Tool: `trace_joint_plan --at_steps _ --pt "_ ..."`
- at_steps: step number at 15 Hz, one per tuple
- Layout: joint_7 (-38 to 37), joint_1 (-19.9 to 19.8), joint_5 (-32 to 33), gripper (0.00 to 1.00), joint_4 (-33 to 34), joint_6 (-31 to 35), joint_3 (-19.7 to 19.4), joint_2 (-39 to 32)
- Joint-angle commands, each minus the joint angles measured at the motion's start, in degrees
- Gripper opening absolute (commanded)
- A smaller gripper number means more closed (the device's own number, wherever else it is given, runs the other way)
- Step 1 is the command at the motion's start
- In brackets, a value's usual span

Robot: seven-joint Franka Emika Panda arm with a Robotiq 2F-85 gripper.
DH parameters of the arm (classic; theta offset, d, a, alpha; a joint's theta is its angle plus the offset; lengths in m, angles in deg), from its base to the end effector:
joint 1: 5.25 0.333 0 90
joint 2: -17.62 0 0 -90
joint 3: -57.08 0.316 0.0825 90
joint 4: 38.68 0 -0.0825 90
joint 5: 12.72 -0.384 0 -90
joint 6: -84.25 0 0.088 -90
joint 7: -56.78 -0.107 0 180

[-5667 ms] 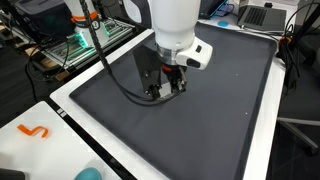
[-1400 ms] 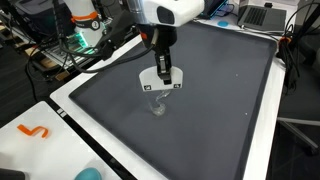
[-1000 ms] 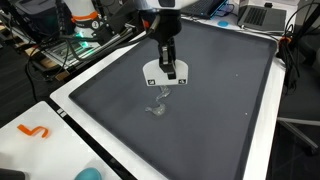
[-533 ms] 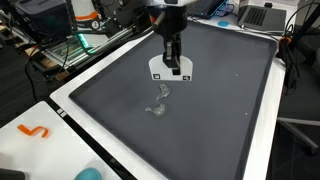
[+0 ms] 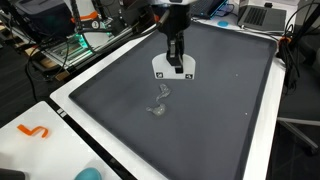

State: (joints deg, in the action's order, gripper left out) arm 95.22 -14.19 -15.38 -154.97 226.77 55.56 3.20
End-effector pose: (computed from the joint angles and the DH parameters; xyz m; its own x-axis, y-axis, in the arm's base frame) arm 0.6014 -0.1107 0.3439 0.8794 0.4417 0.1778 0.4294 -0.8970 0.1047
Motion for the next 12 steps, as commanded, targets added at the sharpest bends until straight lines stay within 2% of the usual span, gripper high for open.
trace_joint_plan --at_steps 1,5,9,12 --pt "-3.63 1.53 4.31 0.01 0.09 -1.3 -0.45 1.1" --pt "-11.56 4.72 10.75 0.01 0.85 -6.04 -0.17 2.65" --pt "-19.55 7.63 12.93 0.01 2.78 -12.98 0.83 2.55" --pt "-26.22 9.74 15.0 0.01 3.64 -15.17 1.15 1.64"
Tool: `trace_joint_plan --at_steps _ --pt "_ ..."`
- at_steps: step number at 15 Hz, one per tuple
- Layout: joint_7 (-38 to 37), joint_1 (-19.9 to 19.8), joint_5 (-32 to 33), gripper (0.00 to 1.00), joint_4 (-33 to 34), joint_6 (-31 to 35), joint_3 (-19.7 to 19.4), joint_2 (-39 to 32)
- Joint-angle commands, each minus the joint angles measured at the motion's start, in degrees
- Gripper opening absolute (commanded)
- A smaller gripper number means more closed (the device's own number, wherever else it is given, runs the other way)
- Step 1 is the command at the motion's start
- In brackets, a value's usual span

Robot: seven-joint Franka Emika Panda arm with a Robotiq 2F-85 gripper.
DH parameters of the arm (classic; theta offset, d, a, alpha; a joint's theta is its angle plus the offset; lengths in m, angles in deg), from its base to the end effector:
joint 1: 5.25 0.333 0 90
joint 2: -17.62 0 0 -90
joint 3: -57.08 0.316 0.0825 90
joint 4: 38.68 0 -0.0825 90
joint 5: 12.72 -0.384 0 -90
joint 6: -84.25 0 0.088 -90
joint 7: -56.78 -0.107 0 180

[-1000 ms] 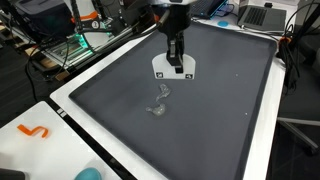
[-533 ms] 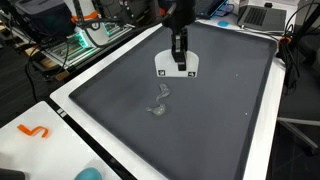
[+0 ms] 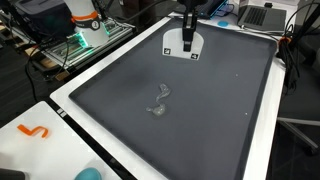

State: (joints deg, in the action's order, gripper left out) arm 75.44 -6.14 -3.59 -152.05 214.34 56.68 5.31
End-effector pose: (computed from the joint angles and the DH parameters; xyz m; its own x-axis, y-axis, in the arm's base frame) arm 0.6039 -0.0174 0.3675 0.9195 0.3923 0.0247 0.3849 -0.9114 0.1459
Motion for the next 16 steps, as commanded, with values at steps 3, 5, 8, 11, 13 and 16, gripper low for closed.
trace_joint_plan --at_steps 3,5,8,11,13,16 --pt "-13.88 3.7 6.98 0.01 0.74 -2.74 -0.02 -1.08" --pt "-17.44 4.68 8.91 0.01 0.78 -2.56 0.05 -1.81" --pt "-22.35 6.19 12.95 0.01 0.74 -1.32 -0.28 -3.29" --pt "-25.78 7.22 16.39 0.01 1.23 -1.54 -0.45 -4.93" --pt "-28.19 8.0 19.19 0.01 1.52 -1.0 -0.72 -6.11" --pt "-31.64 9.31 22.98 0.01 2.07 -1.07 -1.18 -7.75"
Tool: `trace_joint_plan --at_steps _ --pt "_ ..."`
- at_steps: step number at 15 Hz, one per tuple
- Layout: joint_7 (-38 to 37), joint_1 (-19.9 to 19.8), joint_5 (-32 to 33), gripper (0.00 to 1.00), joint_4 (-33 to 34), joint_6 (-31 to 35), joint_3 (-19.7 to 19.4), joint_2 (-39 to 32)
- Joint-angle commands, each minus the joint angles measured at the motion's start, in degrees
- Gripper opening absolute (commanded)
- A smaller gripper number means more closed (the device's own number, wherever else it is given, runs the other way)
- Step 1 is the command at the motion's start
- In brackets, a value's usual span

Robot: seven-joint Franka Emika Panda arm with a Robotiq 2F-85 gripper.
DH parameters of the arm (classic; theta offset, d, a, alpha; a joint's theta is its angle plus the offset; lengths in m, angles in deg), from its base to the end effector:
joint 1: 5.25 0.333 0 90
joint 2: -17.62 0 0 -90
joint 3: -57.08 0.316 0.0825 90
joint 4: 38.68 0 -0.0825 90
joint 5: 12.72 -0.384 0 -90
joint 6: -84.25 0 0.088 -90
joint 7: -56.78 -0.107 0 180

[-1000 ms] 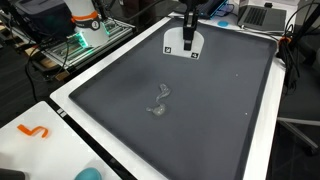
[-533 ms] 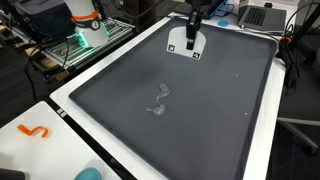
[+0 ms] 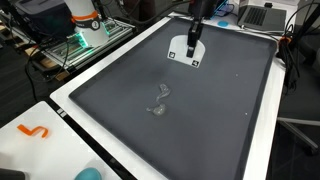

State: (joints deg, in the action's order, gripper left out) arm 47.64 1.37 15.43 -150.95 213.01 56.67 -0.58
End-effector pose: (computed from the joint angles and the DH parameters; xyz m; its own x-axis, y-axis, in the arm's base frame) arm 0.6075 0.0528 0.3140 0.9658 0.2578 -0.0284 0.2498 -0.8948 0.3701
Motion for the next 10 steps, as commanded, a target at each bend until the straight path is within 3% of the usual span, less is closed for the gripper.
trace_joint_plan --at_steps 1,10 --pt "-4.83 2.18 4.91 0.01 1.19 0.14 -1.26 -2.32" --pt "-8.78 3.11 10.37 0.01 3.42 0.93 -1.83 -5.96"
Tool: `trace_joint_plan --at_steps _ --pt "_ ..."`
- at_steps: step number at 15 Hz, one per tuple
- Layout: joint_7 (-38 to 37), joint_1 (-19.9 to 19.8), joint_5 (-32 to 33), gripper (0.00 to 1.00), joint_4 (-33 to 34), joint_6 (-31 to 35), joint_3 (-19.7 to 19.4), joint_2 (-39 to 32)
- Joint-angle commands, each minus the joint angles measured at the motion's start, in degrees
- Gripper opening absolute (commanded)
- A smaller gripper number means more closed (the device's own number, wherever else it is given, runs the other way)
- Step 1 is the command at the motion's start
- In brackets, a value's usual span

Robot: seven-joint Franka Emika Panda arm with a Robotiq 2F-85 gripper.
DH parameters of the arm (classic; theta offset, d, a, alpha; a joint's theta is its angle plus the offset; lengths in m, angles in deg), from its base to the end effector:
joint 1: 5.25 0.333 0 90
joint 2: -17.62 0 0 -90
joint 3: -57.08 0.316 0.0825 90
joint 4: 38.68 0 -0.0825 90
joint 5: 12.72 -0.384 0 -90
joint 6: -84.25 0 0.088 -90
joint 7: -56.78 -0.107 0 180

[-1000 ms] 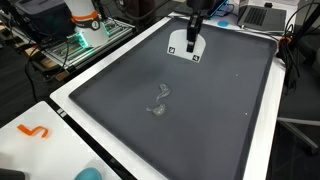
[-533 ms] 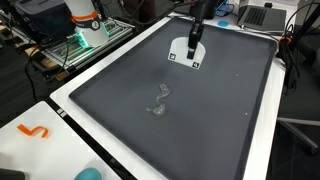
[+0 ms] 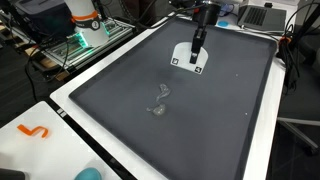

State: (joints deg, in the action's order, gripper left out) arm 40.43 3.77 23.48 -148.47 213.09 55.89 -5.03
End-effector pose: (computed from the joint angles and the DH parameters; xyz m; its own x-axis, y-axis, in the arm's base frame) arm 0.6181 0.0688 0.2865 0.9644 0.2635 -0.0242 0.2438 -0.8494 0.4681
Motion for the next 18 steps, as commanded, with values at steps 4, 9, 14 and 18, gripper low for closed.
trace_joint_plan --at_steps 4,9,14,18 --pt "-2.3 0.63 3.37 0.01 1.89 1.08 -1.52 -2.81" --pt "-2.07 0.31 3.24 0.01 3.51 1.02 -2.1 -4.1" --pt "-0.39 -1.46 -0.31 0.01 4.99 2.59 -1.61 -4.69" --pt "0.63 -2.74 -4.46 0.01 5.46 4.41 -1.56 -4.77"
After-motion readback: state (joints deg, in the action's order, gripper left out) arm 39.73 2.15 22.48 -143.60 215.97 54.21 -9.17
